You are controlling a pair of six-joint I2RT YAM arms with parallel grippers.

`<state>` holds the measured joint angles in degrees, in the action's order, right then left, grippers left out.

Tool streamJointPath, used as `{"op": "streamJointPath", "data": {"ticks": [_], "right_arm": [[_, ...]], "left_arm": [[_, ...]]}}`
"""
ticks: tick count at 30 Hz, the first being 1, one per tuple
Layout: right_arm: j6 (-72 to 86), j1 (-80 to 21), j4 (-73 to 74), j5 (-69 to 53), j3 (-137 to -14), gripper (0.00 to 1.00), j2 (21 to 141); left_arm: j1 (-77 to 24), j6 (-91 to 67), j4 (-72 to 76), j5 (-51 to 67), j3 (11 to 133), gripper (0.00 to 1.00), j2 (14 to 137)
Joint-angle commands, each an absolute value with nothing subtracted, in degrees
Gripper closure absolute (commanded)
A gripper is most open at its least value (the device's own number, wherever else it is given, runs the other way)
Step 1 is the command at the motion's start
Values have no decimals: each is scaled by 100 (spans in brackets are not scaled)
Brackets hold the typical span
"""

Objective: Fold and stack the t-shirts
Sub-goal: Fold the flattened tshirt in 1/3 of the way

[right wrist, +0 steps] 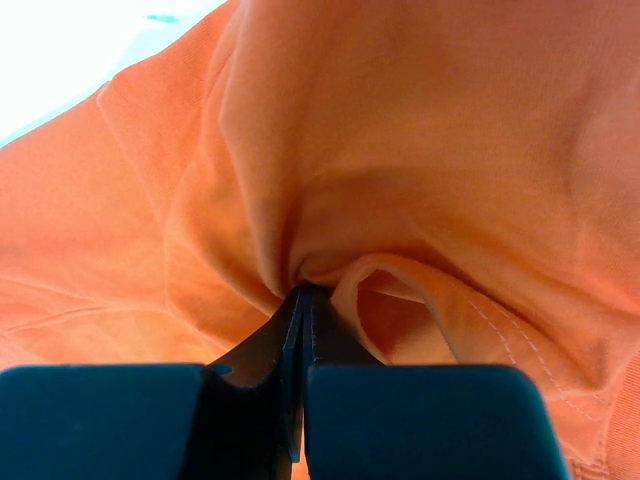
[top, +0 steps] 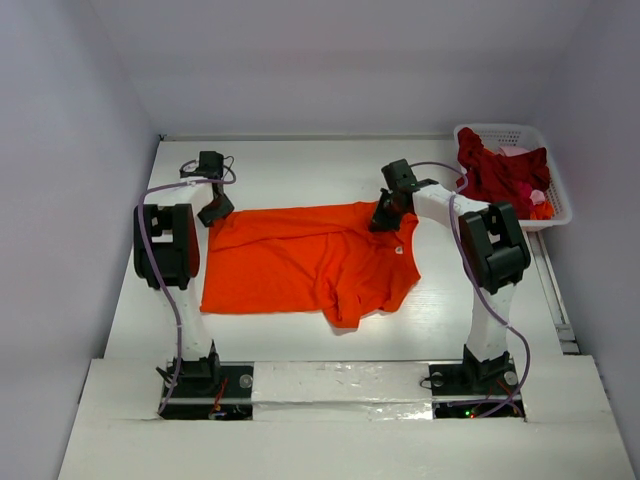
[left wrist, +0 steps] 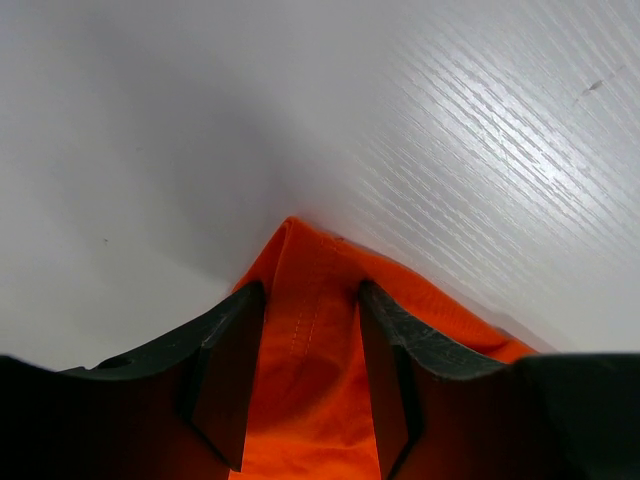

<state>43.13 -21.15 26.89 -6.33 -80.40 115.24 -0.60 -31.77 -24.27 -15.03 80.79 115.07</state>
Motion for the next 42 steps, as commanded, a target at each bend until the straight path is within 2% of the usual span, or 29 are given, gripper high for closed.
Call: {"op": "streamJointPath", "data": {"ticks": [1,27,37,42], "right_arm": [[4377,-2180,2707,-475,-7998,100,11514],[4395,-1723,2733,-545,-8200,100,11557],[4280,-1416,2777,-545,-8349,100,11417],[4070,-1292,2944,-475,-8560,100,11102]], "left_arm": [[70,-3094,-2689,-1661,8147,59,11645],[176,-3111,-2707,-1556,8420,59,11777],[334,-3111,-2882,-1635,8630,44,11347],[387,-3138,-2971,-1565,8745,29,10671]]}}
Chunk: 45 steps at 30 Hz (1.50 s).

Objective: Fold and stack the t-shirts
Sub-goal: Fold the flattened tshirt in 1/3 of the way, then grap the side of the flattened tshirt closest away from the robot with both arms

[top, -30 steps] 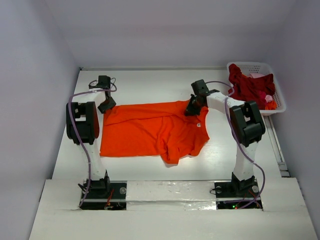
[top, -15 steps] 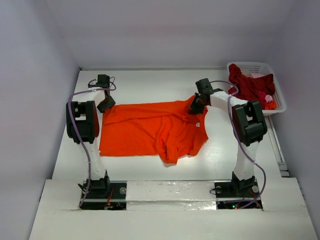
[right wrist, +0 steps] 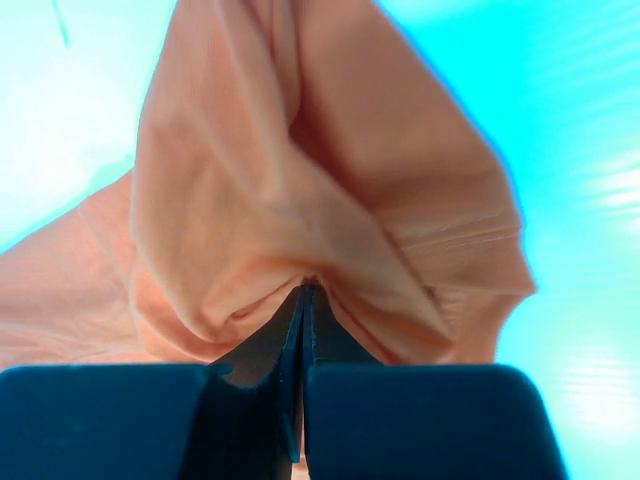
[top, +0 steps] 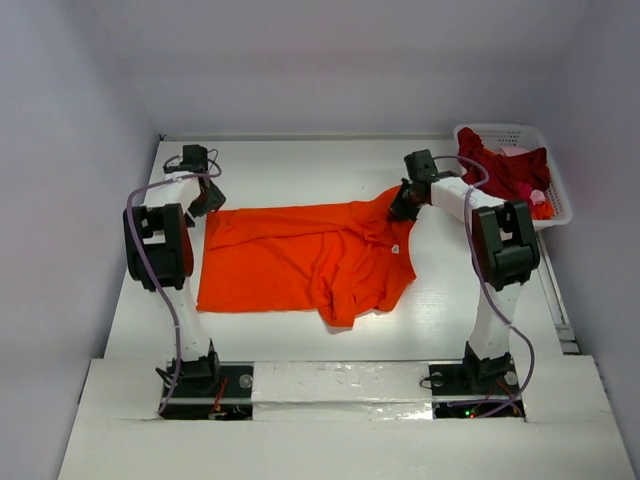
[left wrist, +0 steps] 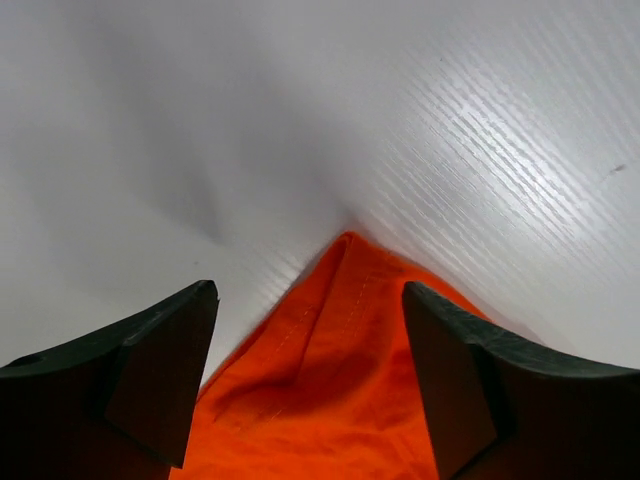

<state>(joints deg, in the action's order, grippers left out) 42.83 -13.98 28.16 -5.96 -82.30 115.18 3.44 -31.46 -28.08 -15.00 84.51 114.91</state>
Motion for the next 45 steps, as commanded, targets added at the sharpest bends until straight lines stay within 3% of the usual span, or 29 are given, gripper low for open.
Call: {"op": "streamJointPath", "data": {"ticks": [1,6,9,14,15,16,18,19,27,37,42,43,45], "right_arm": [[4035,-1292,2970,-422,-8595,100,11031],[3850,-1292,3076,-509,-8570,100,10513],[3710,-1292,2971,-668,-8193,91,9872],[3156,-1880,3032,-501,-7420,51,8703],[3025,-1968,3024,-527,-7287,43,8344],[2989,-2125,3006,-571,-7138,28,8167],[2918,-2232,2788,-685,-6681,13,7639],[2901,-2285,2647,-694,-6419,1,7316],[2436,-2364,2707,-431,-6398,0,6689],[3014,-2364,2004,-1696,-6556,0,6864],[3436,-2312,1960,-1485,-6251,0,6575],[3454,-2312,1856,-1564,-6162,0,6531],[3480,-2407,1977,-1626,-6126,6,6556]], "left_arm": [[387,-3146,-2979,-1556,8754,24,10548],[387,-3190,-2857,-1371,8430,18,9582],[387,-3182,-2611,-1099,7842,17,8844],[387,-2954,-2023,-231,6604,13,7492],[387,-2840,-1726,398,6435,10,7314],[317,-2821,-1618,683,6286,3,7130],[316,-2769,-1302,1509,5942,1,6672],[247,-2769,-1083,1955,5741,1,6340],[79,-3032,-677,2724,5950,1,5265],[79,-3438,-376,3498,6160,1,5080],[-97,-2822,-1588,2252,6469,1,4887],[-166,-2821,-1704,2015,6373,9,4869],[-219,-2865,-2098,1279,6030,14,4834]]}}
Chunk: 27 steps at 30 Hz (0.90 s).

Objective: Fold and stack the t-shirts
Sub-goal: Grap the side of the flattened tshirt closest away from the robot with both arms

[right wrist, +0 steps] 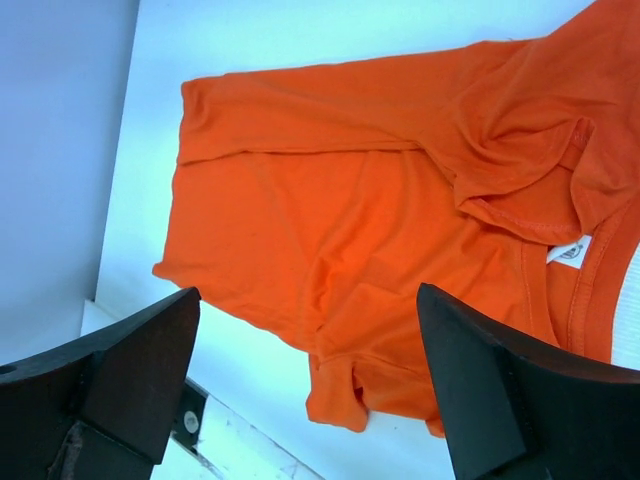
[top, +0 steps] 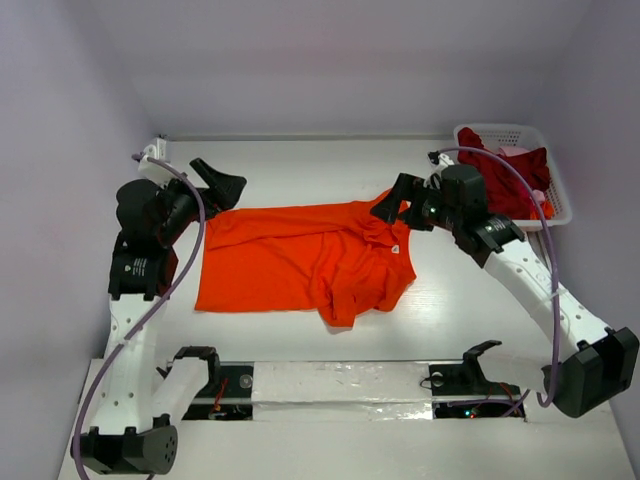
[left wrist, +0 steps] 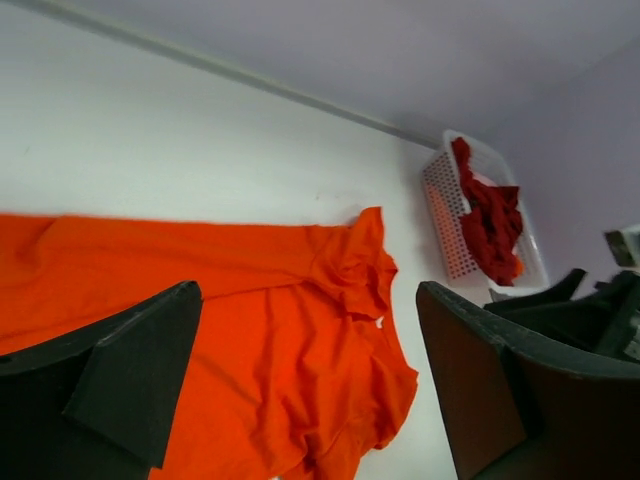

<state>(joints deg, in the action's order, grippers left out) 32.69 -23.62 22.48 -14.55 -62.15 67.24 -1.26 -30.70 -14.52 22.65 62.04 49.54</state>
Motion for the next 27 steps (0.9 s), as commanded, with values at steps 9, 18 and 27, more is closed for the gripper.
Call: {"op": "streamJointPath", "data": {"ticks": [9,18,27], "right_arm": [[3242,-3523,3524,-897,-5688,9,6276],[4077,-4323,3244,-1098,-4160,16,5564],[4684,-4789,953,-1081,-3235,19,6283]], "left_arm": [[-290,-3322,-3356,-685,5202,20,4570],[-290,-3726,-4210,-966,5643,22,4869],[-352,-3595,-4385,-1019,6328,22,5273]]}}
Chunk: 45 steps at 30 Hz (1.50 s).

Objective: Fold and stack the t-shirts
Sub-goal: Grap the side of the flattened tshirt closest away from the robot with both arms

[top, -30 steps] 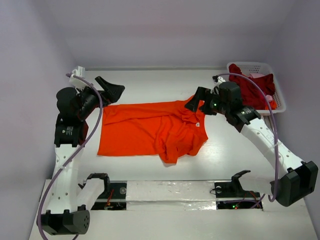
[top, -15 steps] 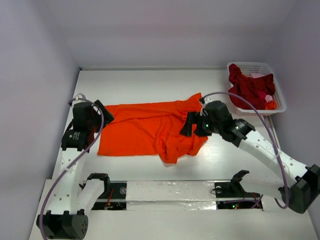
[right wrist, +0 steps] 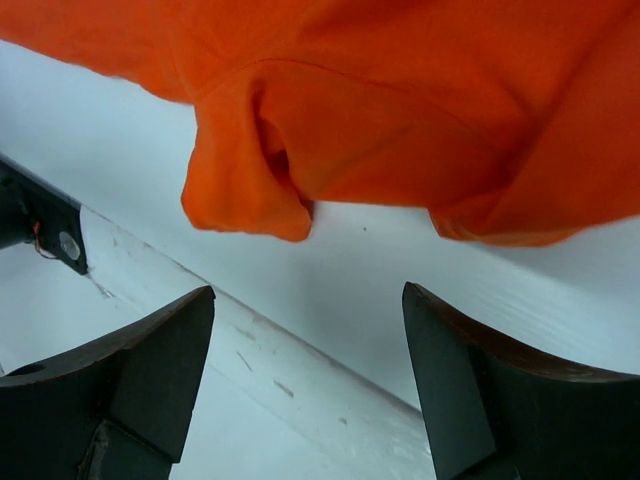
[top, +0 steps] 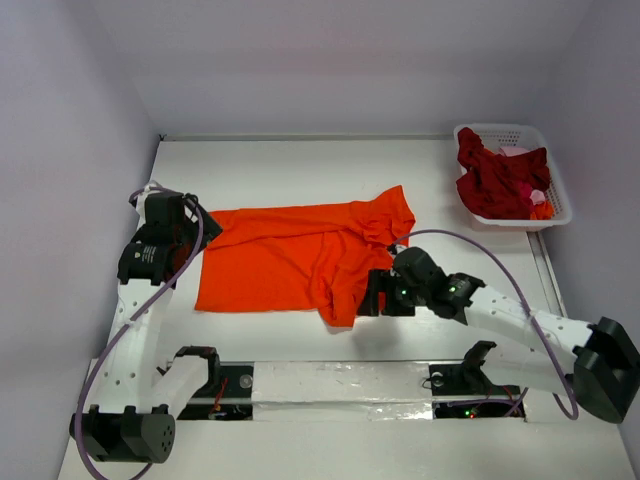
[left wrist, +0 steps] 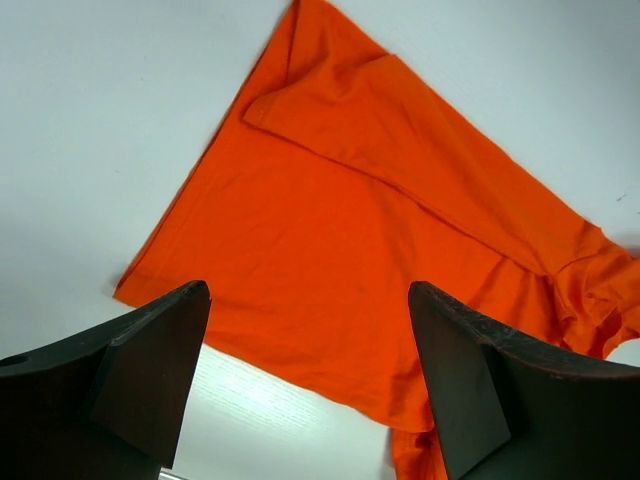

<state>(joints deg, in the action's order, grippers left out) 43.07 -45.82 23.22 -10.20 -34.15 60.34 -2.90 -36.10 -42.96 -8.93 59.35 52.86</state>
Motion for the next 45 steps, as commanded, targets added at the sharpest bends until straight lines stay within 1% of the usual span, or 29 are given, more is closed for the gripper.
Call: {"op": "streamJointPath", "data": {"ticks": [1,3,6,10,23,35,43,45], "right_arm": [[4711,-4868,801,-1090,-3226,19,6397],[4807,-5140,407,-1029,-3226,21,6775],[4956,-5273,-217,-1072,-3129,24,7170],[5167,-5387,-632,-1116,-3006,24,7365],[5353,-5388,-334,-765,-2848,27,6917],[5519,-5388,-167,-527,-2813,28,7514],[5546,-5388,202,-431,-2786,30,7269],[5572,-5388,220,-422,-2742,32,7199]], "left_arm": [[-404,-3595,-4403,-1020,6354,22,5291],[-457,-3604,-4447,-1028,6354,22,5291],[-457,-3595,-4474,-1090,6363,22,5282],[-510,-3569,-4544,-1195,6556,22,5344],[-571,-3542,-4605,-1362,6890,21,5519],[-571,-3480,-4728,-1617,7339,21,5730],[-571,-3463,-4720,-1591,7400,20,5757],[-571,-3463,-4702,-1600,7383,20,5748]]}}
